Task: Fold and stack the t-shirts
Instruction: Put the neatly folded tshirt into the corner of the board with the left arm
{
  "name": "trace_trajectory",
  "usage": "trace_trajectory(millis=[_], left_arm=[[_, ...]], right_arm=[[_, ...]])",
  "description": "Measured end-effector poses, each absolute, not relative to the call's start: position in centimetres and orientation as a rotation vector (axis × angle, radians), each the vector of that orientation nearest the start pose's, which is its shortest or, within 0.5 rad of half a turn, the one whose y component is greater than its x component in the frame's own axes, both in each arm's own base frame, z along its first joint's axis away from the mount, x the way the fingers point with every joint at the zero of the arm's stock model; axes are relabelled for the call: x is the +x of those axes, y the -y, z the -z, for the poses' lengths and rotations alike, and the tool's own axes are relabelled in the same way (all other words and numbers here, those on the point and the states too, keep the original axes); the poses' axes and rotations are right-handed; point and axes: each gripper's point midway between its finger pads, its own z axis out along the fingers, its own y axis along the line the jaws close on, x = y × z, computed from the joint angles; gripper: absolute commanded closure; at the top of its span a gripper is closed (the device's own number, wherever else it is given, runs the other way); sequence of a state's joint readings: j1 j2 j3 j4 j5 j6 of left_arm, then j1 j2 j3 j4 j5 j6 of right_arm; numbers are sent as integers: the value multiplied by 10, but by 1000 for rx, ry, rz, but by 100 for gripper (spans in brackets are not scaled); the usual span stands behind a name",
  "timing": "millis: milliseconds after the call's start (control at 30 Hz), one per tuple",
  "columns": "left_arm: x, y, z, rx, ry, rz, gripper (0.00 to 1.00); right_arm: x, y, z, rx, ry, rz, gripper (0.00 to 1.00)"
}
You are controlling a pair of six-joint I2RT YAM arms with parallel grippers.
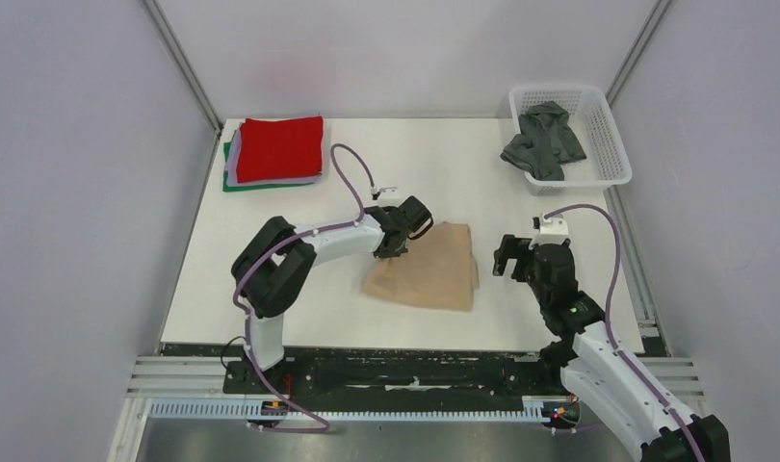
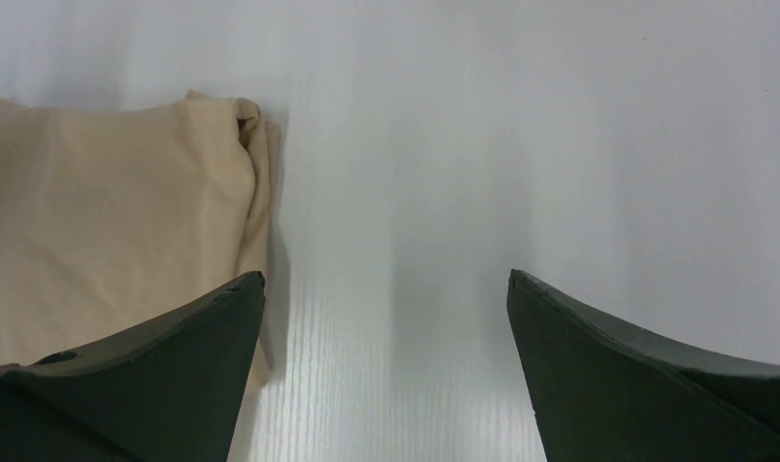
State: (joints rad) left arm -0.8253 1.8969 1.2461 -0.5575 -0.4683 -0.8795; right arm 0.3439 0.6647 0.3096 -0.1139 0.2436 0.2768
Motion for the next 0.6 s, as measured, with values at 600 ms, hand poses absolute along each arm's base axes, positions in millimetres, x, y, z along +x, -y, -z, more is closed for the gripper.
trace_trajectory(millis=[600], left_arm=[[455, 154, -135, 204, -2111, -704, 98]], right_arm=[[257, -46, -109, 140, -1930, -108, 2]])
